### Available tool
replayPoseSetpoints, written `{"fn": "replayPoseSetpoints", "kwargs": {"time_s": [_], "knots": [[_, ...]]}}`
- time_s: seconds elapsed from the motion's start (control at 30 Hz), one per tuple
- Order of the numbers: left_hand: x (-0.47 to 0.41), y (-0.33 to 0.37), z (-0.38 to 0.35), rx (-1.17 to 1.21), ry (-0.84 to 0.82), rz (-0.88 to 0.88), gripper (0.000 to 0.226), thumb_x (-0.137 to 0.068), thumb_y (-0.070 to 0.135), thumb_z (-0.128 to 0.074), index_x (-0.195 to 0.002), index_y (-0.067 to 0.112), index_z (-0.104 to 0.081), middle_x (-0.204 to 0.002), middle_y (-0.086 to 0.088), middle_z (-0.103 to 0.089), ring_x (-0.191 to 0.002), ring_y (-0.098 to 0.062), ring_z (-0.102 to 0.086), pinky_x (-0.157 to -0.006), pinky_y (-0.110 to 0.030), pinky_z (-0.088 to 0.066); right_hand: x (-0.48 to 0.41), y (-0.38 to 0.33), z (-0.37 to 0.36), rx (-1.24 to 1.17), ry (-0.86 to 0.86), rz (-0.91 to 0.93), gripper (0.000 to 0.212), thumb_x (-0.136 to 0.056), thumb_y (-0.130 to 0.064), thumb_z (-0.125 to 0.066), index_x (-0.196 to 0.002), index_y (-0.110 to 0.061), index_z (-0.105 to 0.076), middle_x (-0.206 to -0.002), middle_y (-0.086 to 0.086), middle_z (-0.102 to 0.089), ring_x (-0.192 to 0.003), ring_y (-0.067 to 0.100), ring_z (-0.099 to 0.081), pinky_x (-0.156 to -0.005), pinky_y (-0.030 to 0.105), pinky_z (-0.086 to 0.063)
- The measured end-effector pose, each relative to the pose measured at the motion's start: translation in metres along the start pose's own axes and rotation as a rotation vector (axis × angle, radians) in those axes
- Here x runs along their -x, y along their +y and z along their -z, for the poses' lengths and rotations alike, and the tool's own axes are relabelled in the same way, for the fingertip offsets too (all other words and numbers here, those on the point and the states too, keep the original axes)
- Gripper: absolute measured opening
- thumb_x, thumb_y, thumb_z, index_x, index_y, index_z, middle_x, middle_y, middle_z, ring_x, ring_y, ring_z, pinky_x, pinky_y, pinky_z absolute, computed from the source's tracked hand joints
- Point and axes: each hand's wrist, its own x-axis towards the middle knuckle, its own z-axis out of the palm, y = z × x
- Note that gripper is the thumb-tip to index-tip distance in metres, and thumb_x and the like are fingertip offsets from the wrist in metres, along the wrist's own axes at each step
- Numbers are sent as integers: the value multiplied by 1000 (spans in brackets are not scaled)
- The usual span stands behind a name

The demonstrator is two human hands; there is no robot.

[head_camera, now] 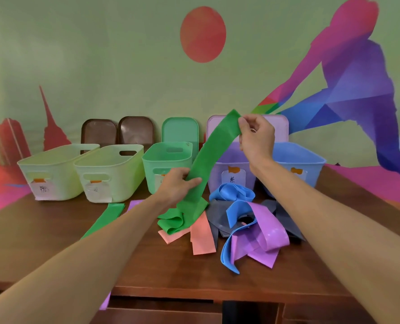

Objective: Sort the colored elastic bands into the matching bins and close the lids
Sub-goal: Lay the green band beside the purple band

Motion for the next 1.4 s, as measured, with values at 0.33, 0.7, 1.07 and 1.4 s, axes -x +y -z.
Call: {"fn": "replayPoseSetpoints", "kwargs": {"time_s": [0.33,0.7,1.07,1.4], "knots": [[34,2,61,-28,-84,81,11,-98,21,-50,-93,22,-60,-90,4,-65,-74,-2,-62,-66,-13,-50,16,-2,-20,-100,-67,-219,11,-92,-4,-55,-93,-14,-59,-79,4,-66,-53,13,-64,-67,31,-59],[108,-31,160,-233,-269,295,13,-95,25,-54,-101,18,-63,-104,-3,-66,-94,-15,-64,-86,-28,-50,76,18,-87,63,-211,-216,13,-88,-5,-62,-100,-10,-64,-88,9,-69,-50,11,-63,-59,29,-56],[170,-89,199,-105,-212,458,12,-94,20,-56,-101,16,-65,-93,3,-70,-80,-9,-67,-67,-22,-50,144,41,-159,497,-522,-11,19,-84,-21,-69,-102,-16,-72,-102,3,-71,-98,19,-64,-92,36,-50],[164,-125,204,3,-123,582,18,-87,22,-66,-101,10,-67,-94,-2,-72,-76,-9,-70,-53,-18,-52,158,66,-231,643,-787,150,16,-85,-15,-67,-98,-13,-74,-99,4,-73,-95,20,-65,-84,33,-52]]}}
